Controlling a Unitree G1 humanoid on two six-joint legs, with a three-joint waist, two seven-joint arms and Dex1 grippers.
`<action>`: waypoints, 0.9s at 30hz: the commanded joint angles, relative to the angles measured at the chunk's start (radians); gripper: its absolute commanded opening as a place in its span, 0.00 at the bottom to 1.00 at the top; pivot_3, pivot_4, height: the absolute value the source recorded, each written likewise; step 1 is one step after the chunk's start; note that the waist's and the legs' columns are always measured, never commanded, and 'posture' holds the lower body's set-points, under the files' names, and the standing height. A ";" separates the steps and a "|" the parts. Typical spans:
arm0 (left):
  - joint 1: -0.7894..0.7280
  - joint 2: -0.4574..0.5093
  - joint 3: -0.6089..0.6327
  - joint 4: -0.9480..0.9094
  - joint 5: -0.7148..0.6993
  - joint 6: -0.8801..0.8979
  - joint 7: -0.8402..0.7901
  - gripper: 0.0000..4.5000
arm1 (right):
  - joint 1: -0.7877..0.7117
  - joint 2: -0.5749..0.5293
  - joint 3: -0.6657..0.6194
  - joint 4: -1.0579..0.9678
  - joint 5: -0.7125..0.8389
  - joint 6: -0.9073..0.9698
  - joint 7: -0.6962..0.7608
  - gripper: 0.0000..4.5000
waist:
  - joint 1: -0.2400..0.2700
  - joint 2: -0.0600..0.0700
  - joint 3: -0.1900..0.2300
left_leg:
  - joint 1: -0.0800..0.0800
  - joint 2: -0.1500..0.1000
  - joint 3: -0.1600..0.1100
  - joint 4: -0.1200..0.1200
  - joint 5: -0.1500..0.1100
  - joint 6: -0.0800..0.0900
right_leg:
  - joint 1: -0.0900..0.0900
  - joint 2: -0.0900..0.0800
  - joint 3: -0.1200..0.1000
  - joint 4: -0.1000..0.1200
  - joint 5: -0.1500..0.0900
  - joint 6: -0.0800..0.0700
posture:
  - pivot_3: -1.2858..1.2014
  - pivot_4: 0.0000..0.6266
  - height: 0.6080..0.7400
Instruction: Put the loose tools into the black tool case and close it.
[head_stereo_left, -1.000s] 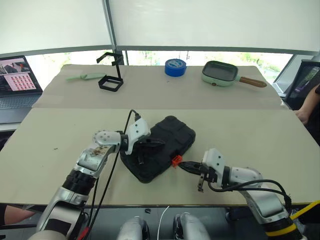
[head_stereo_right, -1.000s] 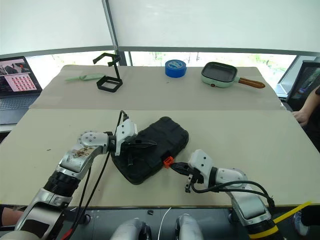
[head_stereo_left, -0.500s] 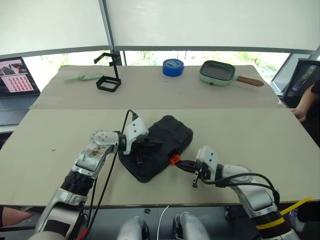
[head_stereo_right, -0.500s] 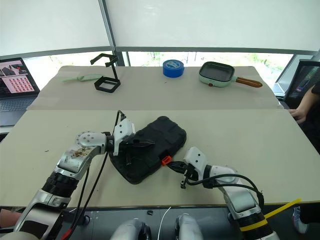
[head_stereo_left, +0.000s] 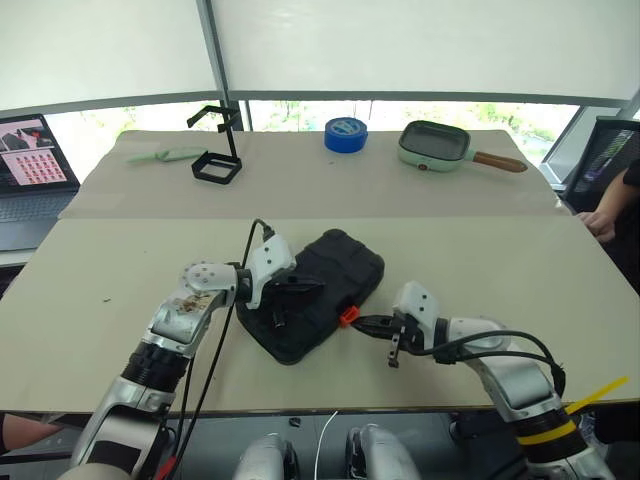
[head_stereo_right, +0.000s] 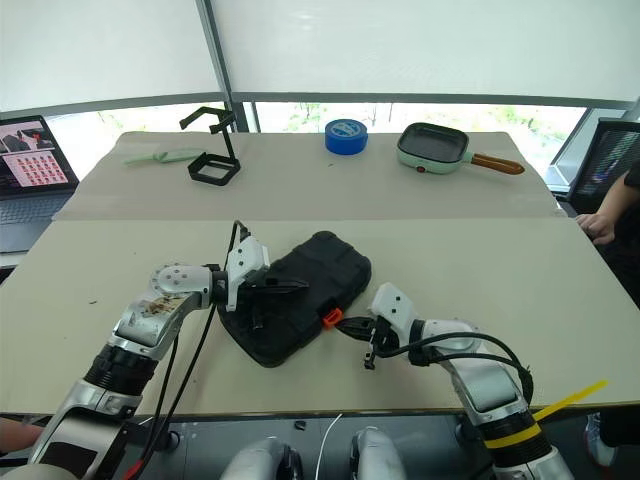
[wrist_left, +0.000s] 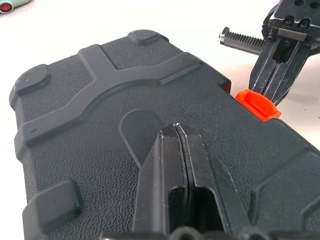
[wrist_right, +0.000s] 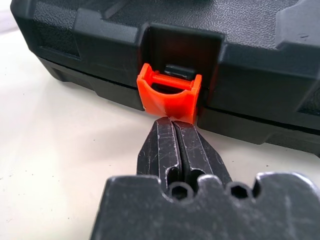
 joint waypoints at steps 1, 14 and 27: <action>0.076 -0.013 -0.089 0.069 0.051 0.054 -0.006 0.01 | -0.067 0.018 -0.026 -0.106 0.049 -0.022 0.007 0.00 | 0.000 0.000 0.000 | 0.000 0.000 0.000 0.000 0.000 0.000 | 0.000 0.000 0.000 0.000 0.000 0.000 | 0.52 0.24 1.00; 0.088 -0.017 -0.069 0.104 0.058 0.024 0.002 0.01 | -0.104 0.049 -0.055 -0.137 0.115 0.065 -0.014 0.00 | 0.007 0.006 -0.004 | 0.000 -0.001 -0.002 -0.006 -0.004 -0.006 | 0.001 0.000 -0.003 -0.007 0.000 0.001 | 0.52 0.24 1.00; 0.342 0.182 0.391 -0.170 -0.231 -0.039 -0.042 0.56 | 0.184 -0.153 -0.420 -0.184 0.168 -0.129 0.044 0.40 | -0.015 0.004 0.001 | -0.004 0.003 -0.001 -0.016 -0.003 -0.007 | -0.005 0.007 -0.003 -0.014 -0.003 -0.001 | 0.52 0.24 1.00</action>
